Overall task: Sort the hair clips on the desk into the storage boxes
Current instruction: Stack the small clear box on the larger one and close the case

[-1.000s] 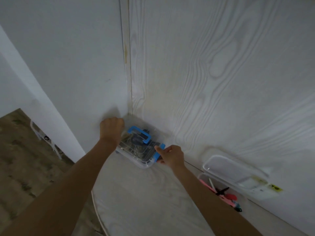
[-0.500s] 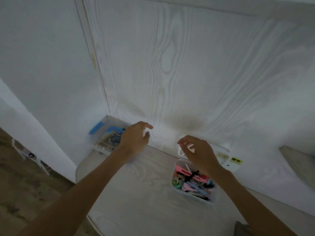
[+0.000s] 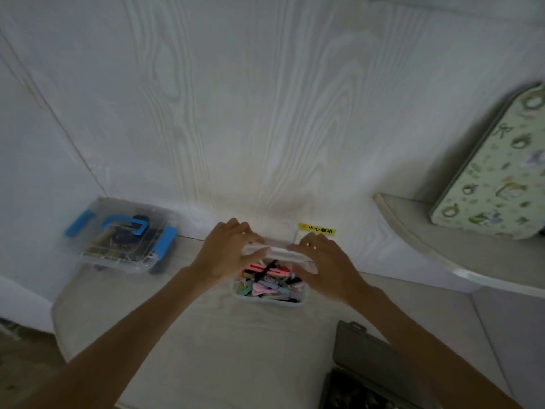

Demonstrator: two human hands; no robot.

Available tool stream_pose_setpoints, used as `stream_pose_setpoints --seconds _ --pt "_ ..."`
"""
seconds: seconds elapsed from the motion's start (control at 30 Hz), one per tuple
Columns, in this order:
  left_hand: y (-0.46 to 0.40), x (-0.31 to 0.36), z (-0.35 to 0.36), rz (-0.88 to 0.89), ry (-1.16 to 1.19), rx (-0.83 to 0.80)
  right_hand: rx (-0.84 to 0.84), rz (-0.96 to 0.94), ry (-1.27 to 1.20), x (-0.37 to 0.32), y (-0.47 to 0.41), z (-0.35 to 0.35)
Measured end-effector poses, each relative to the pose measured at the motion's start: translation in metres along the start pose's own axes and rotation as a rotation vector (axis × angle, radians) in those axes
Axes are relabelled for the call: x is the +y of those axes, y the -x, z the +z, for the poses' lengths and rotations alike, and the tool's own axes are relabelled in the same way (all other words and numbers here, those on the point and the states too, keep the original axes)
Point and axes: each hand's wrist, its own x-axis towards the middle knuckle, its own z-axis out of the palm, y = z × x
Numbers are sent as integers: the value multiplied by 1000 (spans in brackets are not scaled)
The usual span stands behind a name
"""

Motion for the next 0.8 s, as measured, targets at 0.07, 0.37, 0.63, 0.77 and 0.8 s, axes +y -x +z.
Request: stream_pose_setpoints --seconds 0.07,0.37,0.63,0.77,0.8 --pt "18 0 12 108 -3 -62 -18 -45 -33 0 16 14" --pt "62 -6 80 153 -167 -156 -228 9 53 4 38 79" --pt "62 -6 98 200 -261 -28 -132 -60 276 7 41 95" --pt "59 -5 103 266 -329 44 -4 -170 296 10 39 100" --pt "58 -6 104 292 -362 62 17 -182 322 11 38 101"
